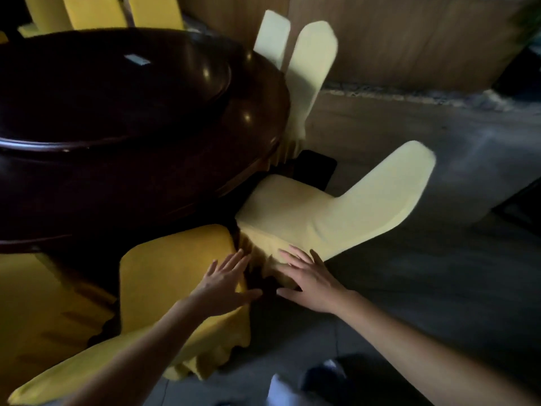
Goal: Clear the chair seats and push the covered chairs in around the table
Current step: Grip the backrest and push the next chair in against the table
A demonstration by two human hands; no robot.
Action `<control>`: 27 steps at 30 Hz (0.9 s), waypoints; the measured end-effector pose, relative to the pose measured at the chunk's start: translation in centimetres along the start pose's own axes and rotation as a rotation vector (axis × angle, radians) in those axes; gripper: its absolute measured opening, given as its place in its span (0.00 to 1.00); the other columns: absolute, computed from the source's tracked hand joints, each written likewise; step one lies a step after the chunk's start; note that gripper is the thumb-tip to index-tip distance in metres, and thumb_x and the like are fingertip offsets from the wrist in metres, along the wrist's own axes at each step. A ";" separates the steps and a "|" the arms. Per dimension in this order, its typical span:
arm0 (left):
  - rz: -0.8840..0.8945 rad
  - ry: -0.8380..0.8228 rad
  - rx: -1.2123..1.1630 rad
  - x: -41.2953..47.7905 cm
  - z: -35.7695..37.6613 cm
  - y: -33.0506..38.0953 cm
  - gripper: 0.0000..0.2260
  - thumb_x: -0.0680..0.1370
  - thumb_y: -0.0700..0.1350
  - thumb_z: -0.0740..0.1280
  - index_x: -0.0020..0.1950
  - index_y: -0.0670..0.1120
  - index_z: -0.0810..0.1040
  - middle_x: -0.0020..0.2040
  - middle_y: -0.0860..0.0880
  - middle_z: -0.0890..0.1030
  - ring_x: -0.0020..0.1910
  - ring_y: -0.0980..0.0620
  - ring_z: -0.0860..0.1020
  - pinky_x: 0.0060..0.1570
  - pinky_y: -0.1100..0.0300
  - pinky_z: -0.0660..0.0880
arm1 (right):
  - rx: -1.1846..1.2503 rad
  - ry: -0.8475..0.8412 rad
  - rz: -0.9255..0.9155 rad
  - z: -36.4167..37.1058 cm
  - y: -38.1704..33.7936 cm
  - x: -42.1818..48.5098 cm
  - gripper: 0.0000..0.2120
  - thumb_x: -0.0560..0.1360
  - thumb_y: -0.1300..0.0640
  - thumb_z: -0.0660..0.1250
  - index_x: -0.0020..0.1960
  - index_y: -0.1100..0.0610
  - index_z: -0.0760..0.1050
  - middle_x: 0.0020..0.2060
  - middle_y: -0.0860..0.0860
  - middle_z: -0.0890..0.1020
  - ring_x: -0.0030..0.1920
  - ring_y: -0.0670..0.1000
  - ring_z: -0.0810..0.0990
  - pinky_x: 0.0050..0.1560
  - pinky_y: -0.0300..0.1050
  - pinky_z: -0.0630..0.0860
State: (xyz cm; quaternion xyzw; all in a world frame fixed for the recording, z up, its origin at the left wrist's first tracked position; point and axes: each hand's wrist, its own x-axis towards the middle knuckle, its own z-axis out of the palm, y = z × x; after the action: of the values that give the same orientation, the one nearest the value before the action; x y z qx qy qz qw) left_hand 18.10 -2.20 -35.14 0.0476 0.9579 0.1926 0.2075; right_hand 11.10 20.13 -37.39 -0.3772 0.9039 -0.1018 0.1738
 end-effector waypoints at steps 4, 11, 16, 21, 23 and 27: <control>0.052 0.107 0.060 8.0 -0.3 9.0 0.41 0.76 0.64 0.58 0.77 0.50 0.37 0.77 0.49 0.36 0.76 0.49 0.36 0.75 0.47 0.38 | -0.099 0.156 0.091 -3.1 9.4 -3.7 0.30 0.77 0.39 0.57 0.75 0.46 0.55 0.78 0.47 0.44 0.76 0.50 0.37 0.73 0.64 0.44; 0.165 0.168 0.068 20.6 0.5 24.2 0.42 0.75 0.66 0.56 0.77 0.48 0.37 0.77 0.47 0.34 0.75 0.47 0.34 0.73 0.45 0.36 | -0.138 0.231 0.347 -7.7 24.6 -11.1 0.36 0.76 0.39 0.60 0.78 0.46 0.47 0.77 0.45 0.40 0.76 0.51 0.38 0.72 0.65 0.46; 0.215 0.113 0.041 24.9 1.7 30.8 0.43 0.75 0.67 0.57 0.77 0.47 0.37 0.77 0.48 0.35 0.75 0.49 0.35 0.73 0.45 0.37 | -0.132 0.205 0.408 -9.7 31.3 -13.5 0.38 0.75 0.39 0.61 0.78 0.45 0.45 0.77 0.45 0.38 0.77 0.52 0.38 0.72 0.66 0.47; 0.184 0.099 0.050 29.8 0.4 33.6 0.44 0.75 0.66 0.59 0.78 0.46 0.38 0.78 0.47 0.37 0.76 0.48 0.37 0.74 0.45 0.40 | -0.095 0.225 0.379 -12.5 35.3 -11.5 0.40 0.75 0.42 0.64 0.78 0.45 0.44 0.77 0.46 0.39 0.76 0.52 0.37 0.72 0.66 0.46; 0.175 0.114 0.024 32.0 -0.3 34.4 0.45 0.74 0.65 0.61 0.78 0.45 0.39 0.78 0.46 0.39 0.77 0.47 0.39 0.74 0.46 0.42 | -0.084 0.233 0.369 -13.5 36.7 -10.0 0.40 0.75 0.42 0.64 0.78 0.46 0.44 0.77 0.46 0.39 0.77 0.53 0.38 0.72 0.67 0.47; 0.120 0.093 -0.047 37.4 -1.3 36.2 0.45 0.75 0.61 0.64 0.77 0.42 0.40 0.78 0.43 0.42 0.77 0.45 0.44 0.75 0.47 0.50 | -0.089 0.237 0.330 -15.8 40.2 -6.5 0.41 0.74 0.48 0.67 0.78 0.48 0.45 0.78 0.48 0.42 0.77 0.54 0.39 0.73 0.67 0.47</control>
State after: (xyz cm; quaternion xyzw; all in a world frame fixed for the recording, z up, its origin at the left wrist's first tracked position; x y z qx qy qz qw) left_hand -16.04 37.11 -34.12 0.0910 0.9571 0.2291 0.1521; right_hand -16.82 53.55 -33.98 -0.2166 0.9712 -0.0757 0.0637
